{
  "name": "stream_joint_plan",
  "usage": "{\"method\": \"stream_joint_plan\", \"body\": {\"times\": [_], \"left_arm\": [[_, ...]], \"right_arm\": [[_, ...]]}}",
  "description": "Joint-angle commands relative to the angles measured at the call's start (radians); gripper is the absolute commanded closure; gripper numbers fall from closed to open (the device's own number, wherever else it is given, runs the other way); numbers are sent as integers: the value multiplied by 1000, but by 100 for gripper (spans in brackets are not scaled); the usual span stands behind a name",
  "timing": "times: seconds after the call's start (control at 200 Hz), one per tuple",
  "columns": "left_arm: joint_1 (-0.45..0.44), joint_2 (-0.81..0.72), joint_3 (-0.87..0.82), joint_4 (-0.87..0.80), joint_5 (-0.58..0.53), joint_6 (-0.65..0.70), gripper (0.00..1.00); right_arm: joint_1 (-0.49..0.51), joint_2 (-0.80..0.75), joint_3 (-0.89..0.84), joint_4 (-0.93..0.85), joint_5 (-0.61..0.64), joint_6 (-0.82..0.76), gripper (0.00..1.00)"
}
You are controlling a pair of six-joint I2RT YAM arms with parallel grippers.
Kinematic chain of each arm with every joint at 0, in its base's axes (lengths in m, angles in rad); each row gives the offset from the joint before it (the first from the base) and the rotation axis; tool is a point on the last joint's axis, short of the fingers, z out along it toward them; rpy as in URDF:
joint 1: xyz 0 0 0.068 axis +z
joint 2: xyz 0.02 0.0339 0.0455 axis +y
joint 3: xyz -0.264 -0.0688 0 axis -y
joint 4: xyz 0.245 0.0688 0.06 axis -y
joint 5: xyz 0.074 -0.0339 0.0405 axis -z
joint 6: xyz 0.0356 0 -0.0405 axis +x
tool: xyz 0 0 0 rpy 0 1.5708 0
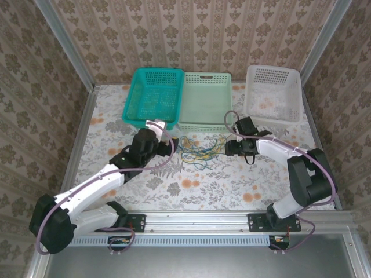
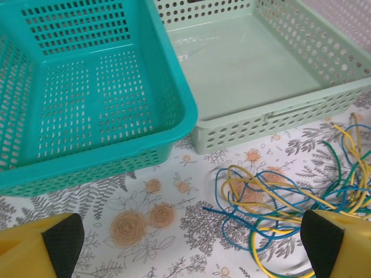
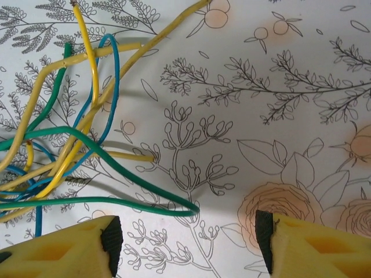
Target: Untangle the cables
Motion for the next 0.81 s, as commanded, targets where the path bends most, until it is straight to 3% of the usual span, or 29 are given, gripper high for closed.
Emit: {"method": "stream_joint_plan", "body": {"times": [0.0,0.065,0.26,0.52,0.8], "left_arm": [[-5,14,32,46,41,21,0],[-6,24,36,48,47,16,0],[-3,21,41,43,43,27,0],[9,22,50,40,37,39,0],[7,60,89,38,90,50,0]], "right_arm": [[16,41,59,-21,26,-26,35],[19,73,86,-32,33,-26,38],[30,137,128,-68,31,-26,68],[35,24,61,-69,-13,-67,97],[36,-193,75,-101,-188,-97,100]]}}
